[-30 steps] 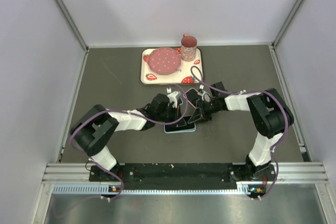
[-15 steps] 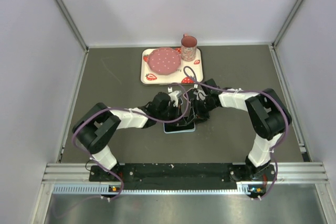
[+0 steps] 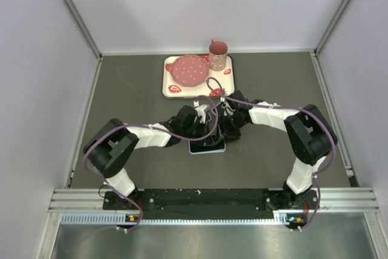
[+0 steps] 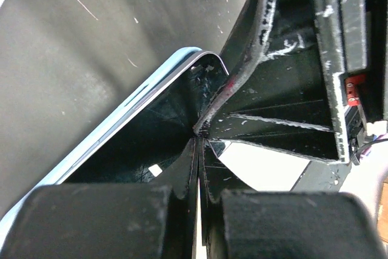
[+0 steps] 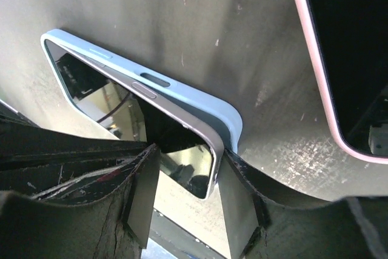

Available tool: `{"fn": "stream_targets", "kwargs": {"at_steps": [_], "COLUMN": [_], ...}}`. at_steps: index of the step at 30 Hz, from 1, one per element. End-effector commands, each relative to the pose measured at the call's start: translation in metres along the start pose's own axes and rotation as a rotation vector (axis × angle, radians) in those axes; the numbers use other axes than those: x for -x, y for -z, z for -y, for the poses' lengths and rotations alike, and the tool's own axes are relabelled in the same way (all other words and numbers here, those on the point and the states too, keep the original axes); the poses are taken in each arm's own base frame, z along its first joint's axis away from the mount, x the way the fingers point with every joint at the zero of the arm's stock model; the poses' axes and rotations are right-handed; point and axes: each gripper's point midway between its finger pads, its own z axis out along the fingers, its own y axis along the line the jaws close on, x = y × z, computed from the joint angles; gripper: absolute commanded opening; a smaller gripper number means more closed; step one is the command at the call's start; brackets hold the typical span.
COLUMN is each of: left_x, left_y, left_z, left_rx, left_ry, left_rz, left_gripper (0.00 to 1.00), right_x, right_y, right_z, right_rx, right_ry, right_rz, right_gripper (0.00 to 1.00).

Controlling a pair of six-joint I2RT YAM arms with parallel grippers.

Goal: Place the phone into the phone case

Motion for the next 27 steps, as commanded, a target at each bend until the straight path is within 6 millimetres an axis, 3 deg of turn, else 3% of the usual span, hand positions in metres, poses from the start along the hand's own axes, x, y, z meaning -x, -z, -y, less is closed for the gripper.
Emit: {"fn": "stream_targets", "kwargs": {"at_steps": [1, 8, 19, 27], "left_x": [-0.020, -0.035, -0.044, -0.043], "left_y": [-0.011, -0.015, -0.015, -0.015], "left_z": [-0.031, -0.045, -0.057, -0.055], "left_rx": [0.130, 0.178, 0.218, 0.212], "left_ry": [0.008, 0.037, 0.048, 0.042], "left_rz": [-0.055, -0.105, -0.123, -0.130], "left_gripper": [0.00, 0.00, 0.00, 0.00], "right_x": [-0.044, -0.035, -0.009, 0.004], "right_y": [-0.018, -0.004, 0.021, 0.041], "right_z": [0.091, 0.077, 0.027, 0.026], "right_rx": [-0.404, -0.375, -0.192, -0.008], "right_ry": [0.045, 0.066, 0.096, 0.023], "right_rz": [-0.108, -0.069, 0.035, 0.123], "right_gripper": [0.51, 0.52, 0.53, 0.56]}}
